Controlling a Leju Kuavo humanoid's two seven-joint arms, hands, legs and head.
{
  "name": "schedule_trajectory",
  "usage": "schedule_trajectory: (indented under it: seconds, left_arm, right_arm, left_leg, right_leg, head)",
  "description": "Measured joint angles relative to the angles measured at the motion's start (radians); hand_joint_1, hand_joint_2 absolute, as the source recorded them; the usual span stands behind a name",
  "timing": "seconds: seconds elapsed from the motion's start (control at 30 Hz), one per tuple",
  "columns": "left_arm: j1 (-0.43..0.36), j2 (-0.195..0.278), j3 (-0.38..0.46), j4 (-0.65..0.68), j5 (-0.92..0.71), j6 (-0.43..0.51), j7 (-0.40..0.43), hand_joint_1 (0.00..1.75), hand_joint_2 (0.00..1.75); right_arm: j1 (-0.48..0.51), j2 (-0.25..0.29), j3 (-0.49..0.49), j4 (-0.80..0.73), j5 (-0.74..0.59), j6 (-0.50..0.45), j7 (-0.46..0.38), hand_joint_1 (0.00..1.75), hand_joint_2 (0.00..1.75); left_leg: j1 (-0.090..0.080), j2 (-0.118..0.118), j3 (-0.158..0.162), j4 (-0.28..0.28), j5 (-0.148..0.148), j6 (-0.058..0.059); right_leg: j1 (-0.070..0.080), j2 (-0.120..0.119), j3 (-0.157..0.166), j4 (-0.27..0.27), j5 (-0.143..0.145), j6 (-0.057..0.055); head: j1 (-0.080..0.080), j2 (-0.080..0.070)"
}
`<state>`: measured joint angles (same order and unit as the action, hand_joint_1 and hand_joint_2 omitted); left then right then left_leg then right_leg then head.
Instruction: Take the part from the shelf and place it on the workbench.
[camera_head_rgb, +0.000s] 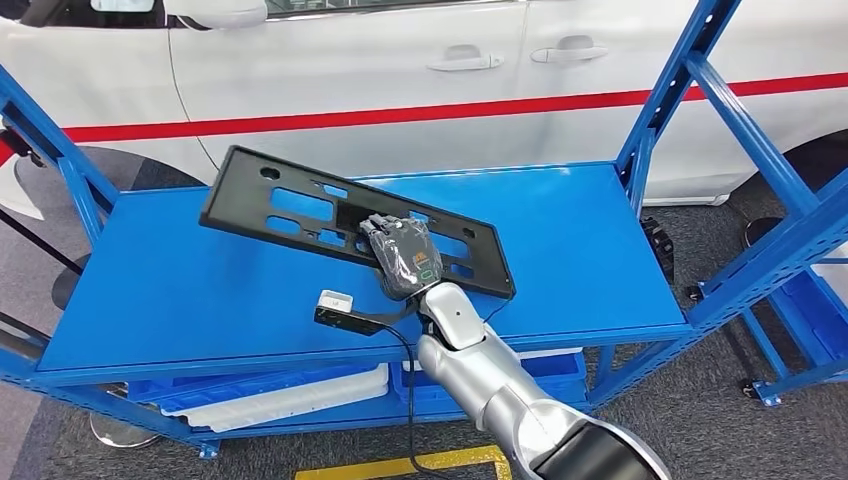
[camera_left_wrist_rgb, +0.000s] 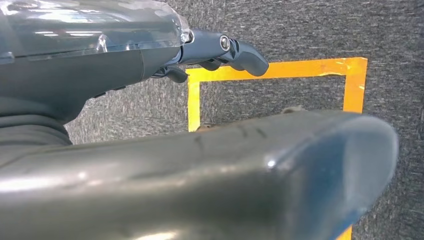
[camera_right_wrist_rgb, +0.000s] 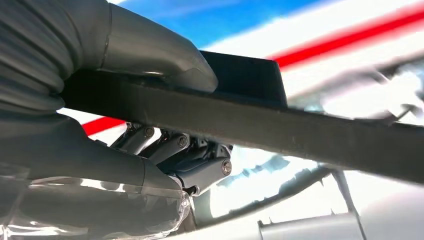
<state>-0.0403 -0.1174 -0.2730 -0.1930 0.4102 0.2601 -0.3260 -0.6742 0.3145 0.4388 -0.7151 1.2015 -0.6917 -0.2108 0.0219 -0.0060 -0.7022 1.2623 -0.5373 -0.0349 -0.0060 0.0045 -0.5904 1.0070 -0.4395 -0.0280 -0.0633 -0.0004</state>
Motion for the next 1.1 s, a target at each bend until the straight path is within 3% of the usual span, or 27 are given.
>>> schedule_trajectory:
  seconds: [0.07, 0.13, 0.23, 0.3, 0.4, 0.43, 0.47, 0.5, 0.57, 0.63, 0.7, 0.8, 0.93, 0.97, 1.0, 1.1]
  left_arm:
    - [0.0, 0.001, 0.0, 0.0, -0.001, 0.004, -0.007, 0.0, 0.0]
    - [0.001, 0.001, 0.0, 0.001, -0.005, 0.009, -0.014, 0.0, 0.0]
    - [0.003, 0.002, 0.0, 0.002, -0.02, 0.022, -0.019, 0.0, 0.0]
    - [0.005, 0.002, -0.001, 0.002, -0.025, 0.026, -0.023, 0.0, 0.0]
    - [0.004, 0.002, -0.003, 0.002, -0.033, 0.016, -0.028, 0.0, 0.0]
    - [0.004, 0.002, -0.004, 0.002, -0.035, 0.01, -0.029, 0.0, 0.0]
    - [0.004, 0.002, -0.005, 0.002, -0.035, 0.004, -0.03, 0.0, 0.0]
    - [0.004, 0.002, -0.005, 0.002, -0.035, -0.001, -0.03, 0.0, 0.0]
    - [0.004, 0.002, -0.005, 0.002, -0.035, -0.009, -0.031, 0.0, 0.0]
    - [0.002, 0.001, -0.009, 0.002, -0.039, -0.016, -0.033, 0.0, 0.0]
    - [0.0, 0.002, -0.014, 0.002, -0.042, -0.02, -0.035, 0.0, 0.0]
    - [-0.001, 0.005, -0.017, 0.002, -0.035, -0.019, -0.036, 0.0, 0.0]
    - [0.002, 0.01, -0.017, 0.002, -0.019, -0.021, -0.04, 0.0, 0.0]
    - [0.003, 0.012, -0.017, 0.002, -0.016, -0.02, -0.041, 0.0, 0.0]
    - [0.003, 0.013, -0.017, 0.002, -0.014, -0.019, -0.04, 0.0, 0.0]
    - [0.0, 0.017, -0.017, 0.003, -0.009, -0.016, -0.029, 0.0, 0.0]
  right_arm:
    - [0.042, 0.003, -0.023, -0.146, -0.064, -0.001, -0.066, 1.75, 1.75]
    - [0.067, 0.001, -0.033, -0.298, -0.133, -0.002, -0.089, 1.75, 1.75]
    - [0.096, -0.015, -0.033, -0.509, -0.217, -0.005, -0.092, 1.75, 1.75]
    - [0.113, -0.03, -0.033, -0.627, -0.258, -0.006, -0.102, 1.75, 1.75]
    - [0.148, -0.061, -0.033, -0.776, -0.334, -0.007, -0.128, 1.75, 1.75]
    - [0.163, -0.073, -0.033, -0.82, -0.369, -0.005, -0.134, 1.75, 1.75]
    - [0.176, -0.085, -0.032, -0.858, -0.408, -0.001, -0.139, 1.75, 1.75]
    - [0.188, -0.097, -0.032, -0.893, -0.451, 0.006, -0.142, 1.75, 1.75]
    - [0.201, -0.12, -0.031, -0.951, -0.561, 0.038, -0.149, 1.75, 1.75]
    - [0.21, -0.149, -0.028, -0.996, -0.703, 0.107, -0.172, 1.75, 1.75]
    - [0.225, -0.182, -0.025, -1.029, -0.822, 0.178, -0.209, 1.75, 1.75]
    - [0.25, -0.214, -0.025, -1.064, -0.939, 0.24, -0.252, 1.75, 1.75]
    - [0.282, -0.227, -0.027, -1.091, -1.053, 0.266, -0.302, 1.75, 1.75]
    - [0.293, -0.229, -0.028, -1.095, -1.067, 0.269, -0.31, 1.75, 1.75]
    - [0.304, -0.232, -0.029, -1.099, -1.076, 0.27, -0.316, 1.75, 1.75]
    - [0.331, -0.239, -0.03, -1.111, -1.085, 0.273, -0.332, 1.75, 1.75]
  left_leg:
    - [0.0, 0.001, 0.064, -0.135, 0.068, 0.003]
    - [-0.003, 0.0, 0.102, -0.219, 0.093, 0.013]
    - [-0.005, -0.002, 0.104, -0.232, 0.09, 0.032]
    - [-0.003, 0.0, 0.107, -0.237, 0.093, 0.046]
    - [-0.003, 0.001, 0.108, -0.239, 0.091, 0.057]
    - [-0.003, 0.0, 0.109, -0.239, 0.09, 0.058]
    - [-0.003, -0.001, 0.111, -0.239, 0.089, 0.058]
    - [-0.003, -0.002, 0.114, -0.239, 0.087, 0.058]
    - [-0.004, -0.003, 0.12, -0.239, 0.083, 0.055]
    - [-0.007, -0.003, 0.123, -0.238, 0.078, 0.047]
    - [-0.009, -0.002, 0.124, -0.241, 0.077, 0.038]
    - [-0.011, 0.0, 0.117, -0.212, 0.051, 0.024]
    - [-0.009, 0.001, 0.015, 0.015, -0.059, 0.015]
    - [-0.009, 0.001, 0.003, 0.04, -0.06, 0.015]
    - [-0.009, 0.001, 0.01, 0.024, -0.042, 0.015]
    - [-0.011, 0.001, 0.101, -0.169, 0.054, 0.025]
  right_leg:
    - [0.001, 0.0, 0.001, 0.008, -0.008, 0.008]
    - [0.005, 0.0, -0.005, 0.018, -0.014, 0.017]
    - [0.006, -0.001, -0.007, 0.022, -0.019, 0.03]
    - [0.002, -0.001, -0.021, 0.056, -0.045, 0.041]
    - [-0.001, -0.002, -0.111, 0.24, -0.134, 0.053]
    - [-0.001, -0.002, -0.138, 0.291, -0.146, 0.055]
    - [-0.001, -0.002, -0.148, 0.304, -0.137, 0.054]
    - [-0.001, -0.002, -0.139, 0.277, -0.11, 0.052]
    - [0.001, -0.002, -0.078, 0.141, -0.037, 0.043]
    - [0.007, -0.002, -0.031, 0.037, 0.0, 0.034]
    - [0.011, -0.001, -0.024, 0.017, 0.001, 0.028]
    - [0.001, -0.003, -0.014, 0.006, 0.003, 0.013]
    - [0.002, -0.007, -0.008, 0.004, 0.002, -0.002]
    - [0.003, -0.006, -0.008, 0.006, 0.002, -0.002]
    - [0.003, -0.006, -0.009, 0.009, 0.002, -0.001]
    - [0.005, -0.002, -0.01, 0.017, -0.002, 0.004]
  head:
    - [0.0, 0.0]
    - [0.0, 0.0]
    - [0.0, 0.0]
    - [0.0, 0.0]
    - [0.0, 0.0]
    - [0.0, 0.0]
    - [0.0, 0.0]
    - [0.0, 0.0]
    - [0.0, 0.0]
    - [0.0, 0.0]
    - [0.0, 0.0]
    - [0.0, 0.0]
    - [0.0, 0.0]
    - [0.0, 0.0]
    - [0.0, 0.0]
    - [0.0, 0.0]
